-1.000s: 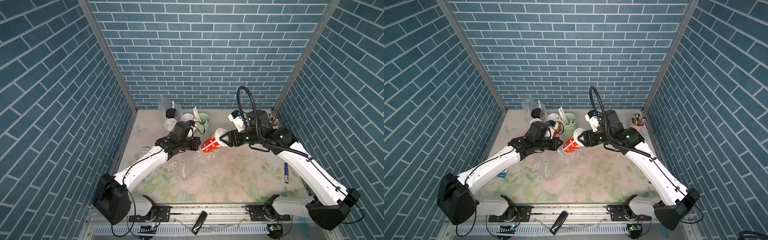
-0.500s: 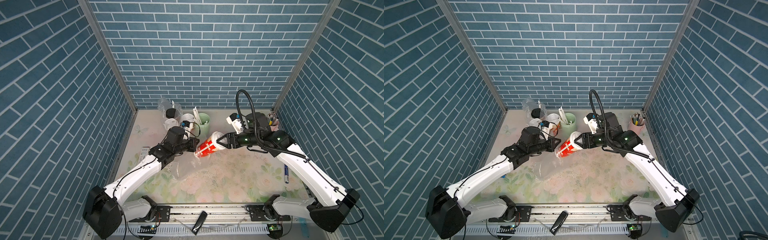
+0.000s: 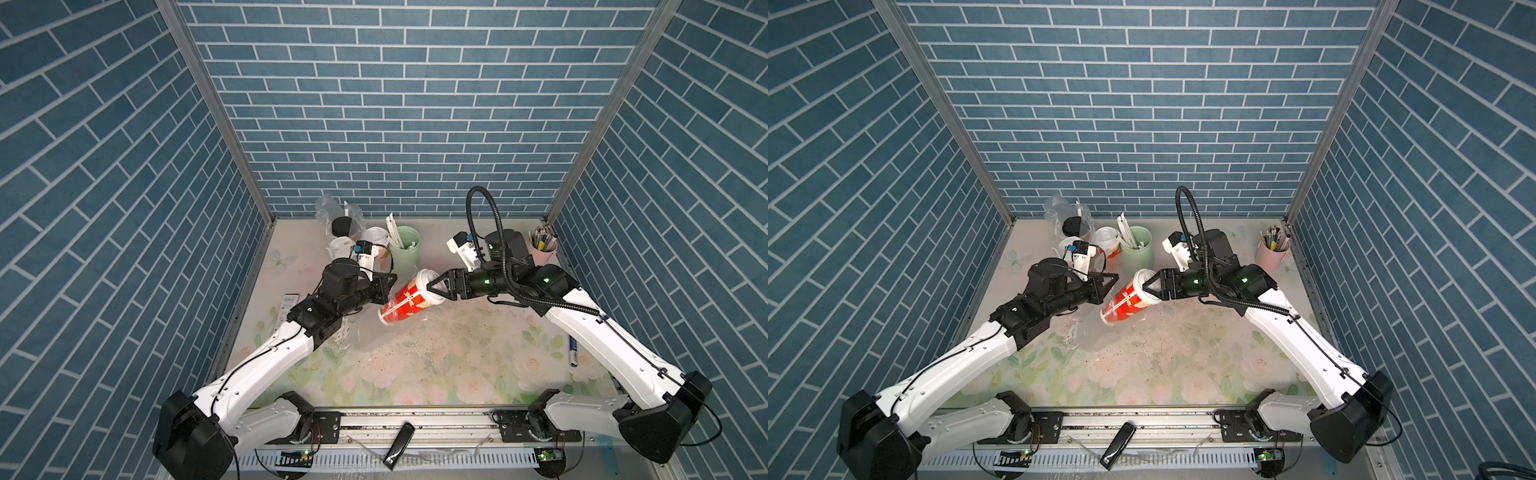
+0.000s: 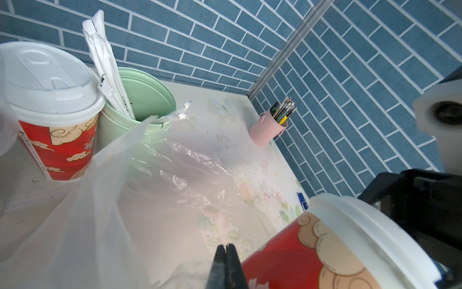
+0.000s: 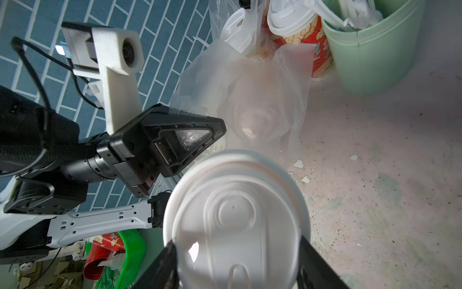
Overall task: Pack milk tea into plastic carrier bags
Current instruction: Place the milk tea cup in the plastic carrier bag.
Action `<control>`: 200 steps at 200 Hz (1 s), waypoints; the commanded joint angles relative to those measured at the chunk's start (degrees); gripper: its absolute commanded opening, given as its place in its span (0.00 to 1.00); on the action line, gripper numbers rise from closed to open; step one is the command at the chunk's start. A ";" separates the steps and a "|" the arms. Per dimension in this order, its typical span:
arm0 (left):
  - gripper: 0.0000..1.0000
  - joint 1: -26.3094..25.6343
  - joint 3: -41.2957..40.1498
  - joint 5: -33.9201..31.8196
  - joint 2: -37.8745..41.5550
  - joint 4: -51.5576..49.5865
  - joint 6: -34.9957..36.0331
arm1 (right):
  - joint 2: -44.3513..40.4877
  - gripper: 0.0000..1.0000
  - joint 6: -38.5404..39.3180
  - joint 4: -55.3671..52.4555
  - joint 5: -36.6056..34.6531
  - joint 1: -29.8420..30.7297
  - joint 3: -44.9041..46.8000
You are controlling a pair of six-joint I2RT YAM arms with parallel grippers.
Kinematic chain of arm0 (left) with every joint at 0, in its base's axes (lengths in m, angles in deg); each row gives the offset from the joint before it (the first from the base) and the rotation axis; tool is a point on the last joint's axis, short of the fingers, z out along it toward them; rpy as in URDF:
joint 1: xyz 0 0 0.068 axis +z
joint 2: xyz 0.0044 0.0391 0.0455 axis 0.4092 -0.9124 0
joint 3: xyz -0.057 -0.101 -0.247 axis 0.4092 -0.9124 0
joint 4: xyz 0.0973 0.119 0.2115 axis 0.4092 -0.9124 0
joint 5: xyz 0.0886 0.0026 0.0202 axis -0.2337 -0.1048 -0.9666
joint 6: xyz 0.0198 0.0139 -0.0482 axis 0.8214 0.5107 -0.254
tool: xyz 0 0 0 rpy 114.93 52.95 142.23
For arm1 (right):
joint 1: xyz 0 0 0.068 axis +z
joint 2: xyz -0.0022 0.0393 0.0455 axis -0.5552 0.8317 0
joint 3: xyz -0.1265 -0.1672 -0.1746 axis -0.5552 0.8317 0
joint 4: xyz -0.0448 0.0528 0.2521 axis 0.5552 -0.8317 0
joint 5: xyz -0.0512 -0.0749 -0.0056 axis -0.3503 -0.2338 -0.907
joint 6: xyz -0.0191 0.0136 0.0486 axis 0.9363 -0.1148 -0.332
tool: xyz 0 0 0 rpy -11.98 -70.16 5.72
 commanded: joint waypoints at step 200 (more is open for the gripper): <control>0.00 0.24 -4.37 -0.74 4.59 15.68 -14.13 | 10.48 0.57 4.19 16.65 -3.84 9.20 0.26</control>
